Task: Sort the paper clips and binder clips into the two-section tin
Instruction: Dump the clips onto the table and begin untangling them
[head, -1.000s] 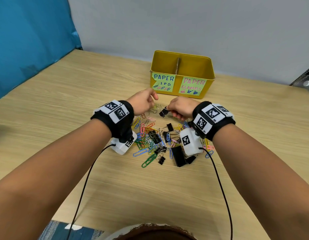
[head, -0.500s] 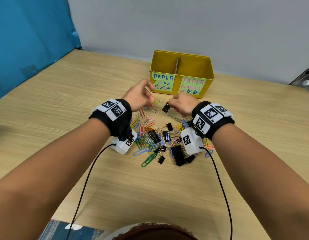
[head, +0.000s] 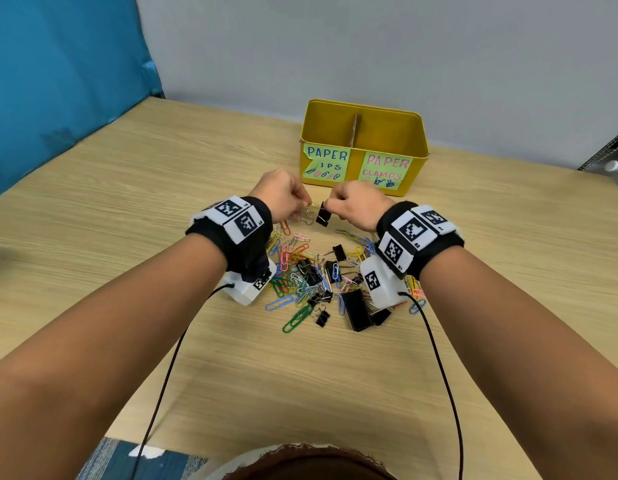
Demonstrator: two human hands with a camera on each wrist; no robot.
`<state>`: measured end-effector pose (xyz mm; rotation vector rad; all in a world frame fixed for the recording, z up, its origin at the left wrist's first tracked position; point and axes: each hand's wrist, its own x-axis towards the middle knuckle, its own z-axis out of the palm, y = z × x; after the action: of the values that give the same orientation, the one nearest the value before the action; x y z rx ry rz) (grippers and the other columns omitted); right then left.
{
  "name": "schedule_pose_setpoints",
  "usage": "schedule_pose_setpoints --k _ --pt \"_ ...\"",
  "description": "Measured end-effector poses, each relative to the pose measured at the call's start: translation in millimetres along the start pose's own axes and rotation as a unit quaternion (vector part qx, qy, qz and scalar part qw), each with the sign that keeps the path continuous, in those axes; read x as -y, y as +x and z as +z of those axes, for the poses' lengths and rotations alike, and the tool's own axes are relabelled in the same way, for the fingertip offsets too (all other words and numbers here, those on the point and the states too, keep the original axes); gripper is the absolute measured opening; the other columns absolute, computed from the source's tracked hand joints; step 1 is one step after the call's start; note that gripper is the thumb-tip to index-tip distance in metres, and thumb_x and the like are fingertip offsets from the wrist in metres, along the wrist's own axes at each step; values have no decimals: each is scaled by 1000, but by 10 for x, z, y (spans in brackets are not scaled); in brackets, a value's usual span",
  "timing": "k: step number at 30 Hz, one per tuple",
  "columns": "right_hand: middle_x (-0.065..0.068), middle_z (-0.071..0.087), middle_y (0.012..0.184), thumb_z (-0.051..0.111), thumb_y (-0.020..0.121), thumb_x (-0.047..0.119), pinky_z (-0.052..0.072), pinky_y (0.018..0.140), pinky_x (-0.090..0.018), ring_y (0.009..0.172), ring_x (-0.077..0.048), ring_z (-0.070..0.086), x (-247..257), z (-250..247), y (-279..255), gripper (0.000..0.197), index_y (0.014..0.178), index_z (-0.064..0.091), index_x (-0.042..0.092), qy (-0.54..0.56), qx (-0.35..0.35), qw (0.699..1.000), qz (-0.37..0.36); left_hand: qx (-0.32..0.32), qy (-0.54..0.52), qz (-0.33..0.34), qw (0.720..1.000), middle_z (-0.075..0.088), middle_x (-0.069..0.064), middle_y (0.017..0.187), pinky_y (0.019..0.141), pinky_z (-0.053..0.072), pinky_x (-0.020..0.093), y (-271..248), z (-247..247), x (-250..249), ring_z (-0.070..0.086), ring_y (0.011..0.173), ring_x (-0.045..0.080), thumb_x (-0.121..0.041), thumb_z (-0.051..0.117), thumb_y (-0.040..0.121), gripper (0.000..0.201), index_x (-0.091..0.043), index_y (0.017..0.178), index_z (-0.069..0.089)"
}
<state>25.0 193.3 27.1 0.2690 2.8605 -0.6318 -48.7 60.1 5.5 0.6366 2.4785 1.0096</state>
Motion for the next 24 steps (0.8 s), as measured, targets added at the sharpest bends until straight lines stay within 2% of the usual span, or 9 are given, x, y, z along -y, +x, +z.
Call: schedule_pose_setpoints --k 2,5,9,11,13,15,19,22,24 --pt "-8 54 86 47 91 25 32 64 -25 80 -22 47 15 10 -8 27 97 61 3 -13 9 1000 -17 20 -38 -27 999 60 5 61 61 58 25 24 2 34 61 42 3 -2 59 88 9 0 85 67" --pt "-8 53 82 49 89 23 32 61 -26 77 -21 46 58 30 -7 15 83 55 11 -41 24 998 -48 9 -90 -58 994 59 7 62 47 54 18 26 13 56 58 31 -1 -4 55 90 23 -12 69 57" --pt "-8 54 86 50 90 23 37 62 -25 79 -22 49 7 45 42 17 88 57 8 -59 -3 998 -13 -31 -44 -59 997 58 5 60 58 55 26 1 -24 83 55 29 -2 -5 53 91 15 -9 78 60" --pt "-12 59 93 50 93 25 42 68 -27 84 -23 53 -72 41 73 25 98 61 3 -72 -18 997 32 12 25 -47 998 63 5 67 64 51 26 -47 -72 96 59 41 0 -9 59 88 10 -6 85 68" --pt "-15 64 105 48 94 28 46 73 -27 93 -26 60 -145 51 95 36 111 62 -1 -82 -16 995 62 53 94 -32 994 66 7 85 74 43 23 -112 -108 113 59 70 12 -15 63 86 18 -4 97 72" --pt "-17 65 110 44 96 28 47 75 -28 100 -28 62 -181 77 100 38 116 60 -1 -91 -18 993 72 48 119 -30 991 69 8 101 80 39 24 -153 -135 127 58 90 17 -20 63 86 23 -5 101 73" --pt "-18 62 119 40 97 11 50 86 -34 108 -31 59 -168 117 105 31 119 60 4 -112 -8 991 70 53 156 -19 986 64 13 120 91 43 28 -158 -88 158 57 112 25 -16 61 87 27 -8 112 67" --pt "-15 57 131 39 92 2 44 96 -33 119 -31 52 -157 123 83 39 127 54 11 -118 56 989 62 148 244 -9 958 46 10 135 104 38 33 -189 -35 185 45 125 27 -30 68 81 58 -19 134 50" --pt "-14 51 137 41 91 1 43 99 -35 124 -31 49 -184 120 59 48 136 45 15 -125 72 988 63 208 282 -13 937 37 6 138 110 35 41 -230 -58 213 36 131 27 -44 76 69 80 -26 139 41"
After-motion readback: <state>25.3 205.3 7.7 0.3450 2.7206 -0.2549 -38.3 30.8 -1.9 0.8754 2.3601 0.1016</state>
